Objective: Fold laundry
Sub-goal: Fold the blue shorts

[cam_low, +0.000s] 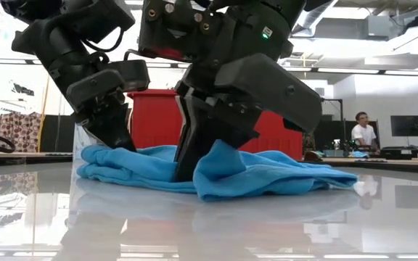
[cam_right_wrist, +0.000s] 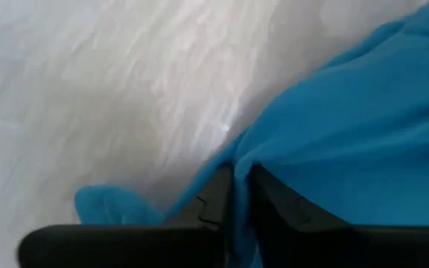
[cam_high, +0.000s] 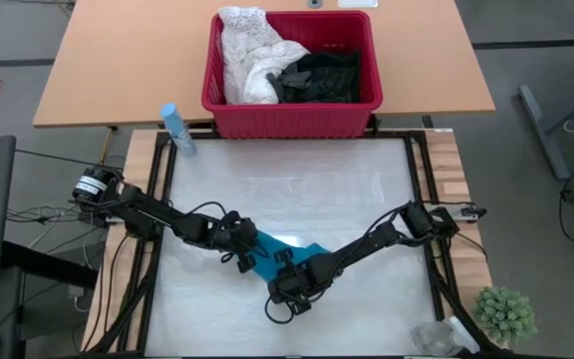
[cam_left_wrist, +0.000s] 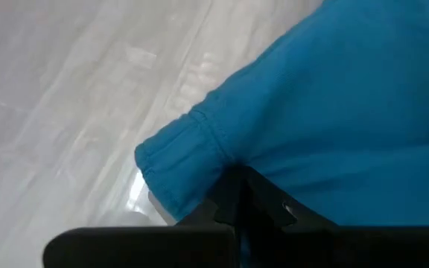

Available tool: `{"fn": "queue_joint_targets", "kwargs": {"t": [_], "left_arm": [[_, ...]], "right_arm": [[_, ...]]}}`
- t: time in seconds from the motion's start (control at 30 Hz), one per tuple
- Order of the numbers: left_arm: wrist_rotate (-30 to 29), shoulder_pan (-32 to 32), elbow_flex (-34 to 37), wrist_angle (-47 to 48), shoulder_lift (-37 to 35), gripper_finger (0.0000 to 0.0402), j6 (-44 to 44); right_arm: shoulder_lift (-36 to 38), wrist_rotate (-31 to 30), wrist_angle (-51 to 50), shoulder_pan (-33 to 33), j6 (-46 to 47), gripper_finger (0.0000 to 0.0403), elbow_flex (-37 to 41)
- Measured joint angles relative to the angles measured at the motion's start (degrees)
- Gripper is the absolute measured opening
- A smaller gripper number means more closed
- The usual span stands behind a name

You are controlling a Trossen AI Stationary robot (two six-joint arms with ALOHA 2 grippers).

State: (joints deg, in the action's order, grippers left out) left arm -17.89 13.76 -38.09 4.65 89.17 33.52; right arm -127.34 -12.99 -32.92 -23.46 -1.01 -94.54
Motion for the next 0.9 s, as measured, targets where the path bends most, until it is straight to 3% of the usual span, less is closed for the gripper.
{"fn": "queue_joint_targets", "kwargs": {"t": [0.3, 0.57, 0.63, 0.77, 0.9], "left_arm": [[-1.0, -0.2, 0.1, 3.3, 0.0, 0.0, -0.9], [-1.0, -0.2, 0.0, 4.6, 0.0, 0.0, -1.5], [-1.0, -0.2, 0.0, 5.3, 0.0, 0.0, -1.6], [-1.0, -0.2, 0.0, 5.6, 0.0, 0.0, -1.8], [-1.0, 0.0, 0.0, 5.8, 0.0, 0.0, -1.8]], "right_arm": [[8.8, 1.9, -9.4, 2.0, 5.7, 0.0123, 0.0], [11.8, 1.5, -27.2, 3.9, 23.7, 0.0163, 1.3], [11.7, 1.8, -28.3, 4.1, 28.2, 0.0178, 3.5], [11.9, 9.3, -26.9, 4.4, 33.5, 0.0215, 8.3], [15.2, 9.5, -21.7, 2.8, 37.2, 0.024, 13.8]]}}
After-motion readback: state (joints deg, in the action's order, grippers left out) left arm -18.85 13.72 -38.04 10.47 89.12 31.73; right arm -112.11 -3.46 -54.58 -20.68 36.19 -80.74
